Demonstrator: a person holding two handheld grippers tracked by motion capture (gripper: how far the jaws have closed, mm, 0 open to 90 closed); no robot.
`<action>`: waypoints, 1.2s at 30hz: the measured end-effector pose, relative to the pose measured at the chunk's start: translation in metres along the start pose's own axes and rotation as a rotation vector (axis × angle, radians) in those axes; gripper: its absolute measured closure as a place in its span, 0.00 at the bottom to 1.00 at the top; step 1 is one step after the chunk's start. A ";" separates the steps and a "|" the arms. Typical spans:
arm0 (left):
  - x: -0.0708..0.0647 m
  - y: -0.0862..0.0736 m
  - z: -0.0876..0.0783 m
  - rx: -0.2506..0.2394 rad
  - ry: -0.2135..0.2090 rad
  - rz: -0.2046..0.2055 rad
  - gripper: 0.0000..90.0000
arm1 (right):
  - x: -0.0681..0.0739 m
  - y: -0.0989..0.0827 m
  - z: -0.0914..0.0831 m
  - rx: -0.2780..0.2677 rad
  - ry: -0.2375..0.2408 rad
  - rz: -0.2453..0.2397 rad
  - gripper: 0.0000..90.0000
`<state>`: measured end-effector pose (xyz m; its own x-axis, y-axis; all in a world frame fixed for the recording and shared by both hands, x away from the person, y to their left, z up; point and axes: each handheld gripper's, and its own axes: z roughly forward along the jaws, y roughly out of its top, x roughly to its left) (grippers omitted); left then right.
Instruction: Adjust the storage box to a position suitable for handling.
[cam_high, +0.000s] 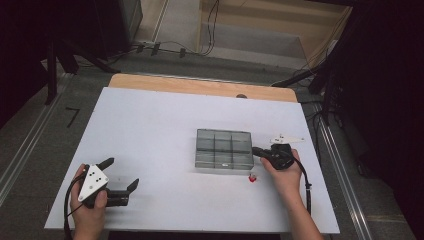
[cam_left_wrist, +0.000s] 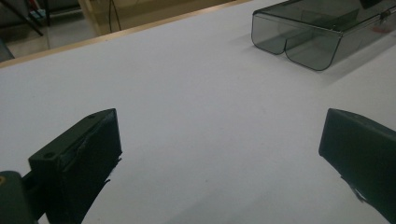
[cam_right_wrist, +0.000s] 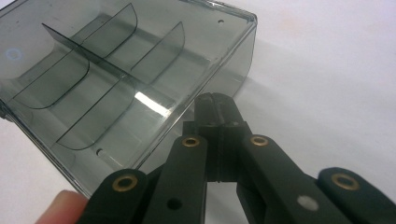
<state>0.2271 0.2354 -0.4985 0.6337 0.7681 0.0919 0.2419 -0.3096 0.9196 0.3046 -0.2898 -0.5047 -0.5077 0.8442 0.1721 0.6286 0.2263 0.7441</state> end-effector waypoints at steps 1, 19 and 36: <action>0.000 0.000 0.000 0.000 0.000 0.000 0.00 | 0.001 0.001 0.001 0.001 0.002 -0.001 0.98; 0.001 0.000 0.000 -0.001 -0.008 -0.008 0.00 | 0.024 0.011 0.019 -0.001 0.031 -0.018 0.98; 0.002 0.000 -0.001 -0.006 -0.017 -0.012 0.00 | 0.029 0.013 0.013 -0.037 0.038 -0.036 0.98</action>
<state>0.2279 0.2377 -0.4983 0.6436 0.7618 0.0743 0.2454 -0.2972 0.9227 0.3059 -0.2559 -0.4985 -0.5523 0.8164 0.1686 0.5875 0.2376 0.7735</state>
